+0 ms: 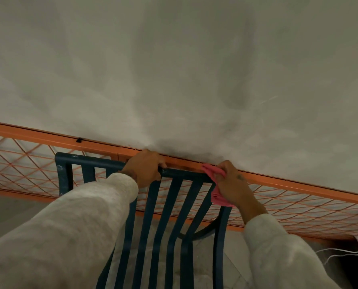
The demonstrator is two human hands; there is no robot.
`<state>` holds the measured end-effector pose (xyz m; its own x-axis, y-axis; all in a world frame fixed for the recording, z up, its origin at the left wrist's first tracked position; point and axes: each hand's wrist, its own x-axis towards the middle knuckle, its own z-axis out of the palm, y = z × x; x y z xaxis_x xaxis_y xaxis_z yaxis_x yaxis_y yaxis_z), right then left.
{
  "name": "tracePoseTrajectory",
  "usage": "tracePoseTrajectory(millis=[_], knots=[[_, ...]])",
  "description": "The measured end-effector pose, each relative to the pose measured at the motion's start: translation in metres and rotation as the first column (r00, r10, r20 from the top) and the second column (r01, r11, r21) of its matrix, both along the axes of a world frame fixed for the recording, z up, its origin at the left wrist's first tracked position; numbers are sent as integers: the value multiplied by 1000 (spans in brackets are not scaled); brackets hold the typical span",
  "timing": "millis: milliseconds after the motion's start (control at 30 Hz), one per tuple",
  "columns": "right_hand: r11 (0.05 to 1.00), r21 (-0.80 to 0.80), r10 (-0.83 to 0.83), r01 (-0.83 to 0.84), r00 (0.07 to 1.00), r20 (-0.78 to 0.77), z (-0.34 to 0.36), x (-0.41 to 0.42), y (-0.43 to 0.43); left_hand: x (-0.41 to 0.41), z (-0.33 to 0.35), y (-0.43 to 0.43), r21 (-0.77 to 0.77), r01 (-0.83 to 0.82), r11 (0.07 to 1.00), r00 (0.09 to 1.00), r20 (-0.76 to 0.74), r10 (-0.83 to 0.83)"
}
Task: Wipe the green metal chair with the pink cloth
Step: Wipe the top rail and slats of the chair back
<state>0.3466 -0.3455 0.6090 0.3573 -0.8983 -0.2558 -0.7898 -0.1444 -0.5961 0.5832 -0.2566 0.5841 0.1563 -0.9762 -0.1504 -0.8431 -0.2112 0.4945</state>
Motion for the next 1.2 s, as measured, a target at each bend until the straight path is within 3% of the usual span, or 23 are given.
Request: tracePoseTrajectory(millis=[100, 267, 367, 533, 667, 867, 967, 1200], knots=[[999, -23, 24, -25, 997, -70, -9, 33, 18, -1, -1, 1, -10, -5, 1000, 1000, 9, 5], [982, -59, 186, -179, 974, 130, -13, 48, 43, -2, 1, 4, -22, 1, 1000, 1000, -4, -1], [968, -112, 232, -226, 972, 41, -18, 19, 32, -3, 0, 6, -34, -11, 999, 999, -31, 10], [984, -160, 89, -83, 996, 29, -17, -21, 16, -4, 0, 7, -46, -27, 999, 999, -29, 26], [985, -166, -65, 56, 997, -51, -18, 10, 27, -3, 1, 6, -37, -28, 999, 999, -20, 27], [991, -112, 96, -69, 961, 259, -19, 45, 59, -4, 1, 5, -28, -31, 999, 1000, 2, 31], [975, -164, 185, -147, 951, 248, -17, 22, 59, -5, 0, 7, -34, -43, 998, 998, -36, 42], [979, -160, -85, 124, 968, 234, -19, -26, 33, -5, 0, 8, -52, -45, 998, 998, -39, 43]])
